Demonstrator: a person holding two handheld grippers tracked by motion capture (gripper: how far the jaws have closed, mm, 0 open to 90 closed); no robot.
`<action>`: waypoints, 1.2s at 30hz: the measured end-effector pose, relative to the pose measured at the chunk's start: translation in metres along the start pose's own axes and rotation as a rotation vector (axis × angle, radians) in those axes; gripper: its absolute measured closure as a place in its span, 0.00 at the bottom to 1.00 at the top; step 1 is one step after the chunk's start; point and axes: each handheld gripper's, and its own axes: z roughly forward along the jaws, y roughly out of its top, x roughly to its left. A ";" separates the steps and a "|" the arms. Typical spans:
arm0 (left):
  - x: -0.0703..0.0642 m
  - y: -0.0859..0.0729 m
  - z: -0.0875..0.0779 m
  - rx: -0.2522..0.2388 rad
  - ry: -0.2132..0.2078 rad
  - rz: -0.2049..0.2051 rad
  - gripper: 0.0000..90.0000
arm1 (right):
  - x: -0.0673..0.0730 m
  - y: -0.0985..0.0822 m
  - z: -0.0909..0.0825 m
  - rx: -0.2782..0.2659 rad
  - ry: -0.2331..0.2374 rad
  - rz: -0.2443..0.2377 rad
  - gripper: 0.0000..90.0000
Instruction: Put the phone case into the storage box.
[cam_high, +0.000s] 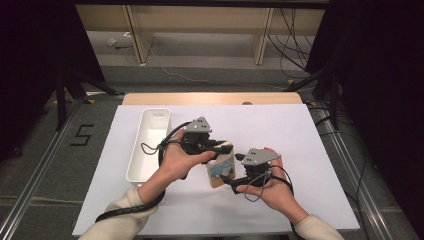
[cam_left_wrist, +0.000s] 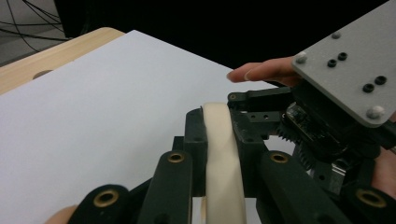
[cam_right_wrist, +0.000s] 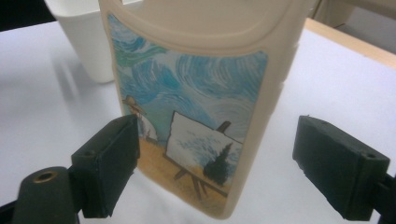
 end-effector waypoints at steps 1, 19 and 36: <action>0.000 0.000 0.000 0.002 -0.007 0.002 0.88 | -0.001 -0.001 0.000 0.005 0.011 -0.002 0.18; -0.007 0.002 0.003 -0.006 -0.077 0.044 0.88 | -0.003 -0.004 0.003 0.011 0.141 -0.026 0.46; -0.007 0.002 0.002 -0.025 -0.125 0.060 0.86 | -0.009 -0.002 -0.004 0.028 0.143 0.029 0.85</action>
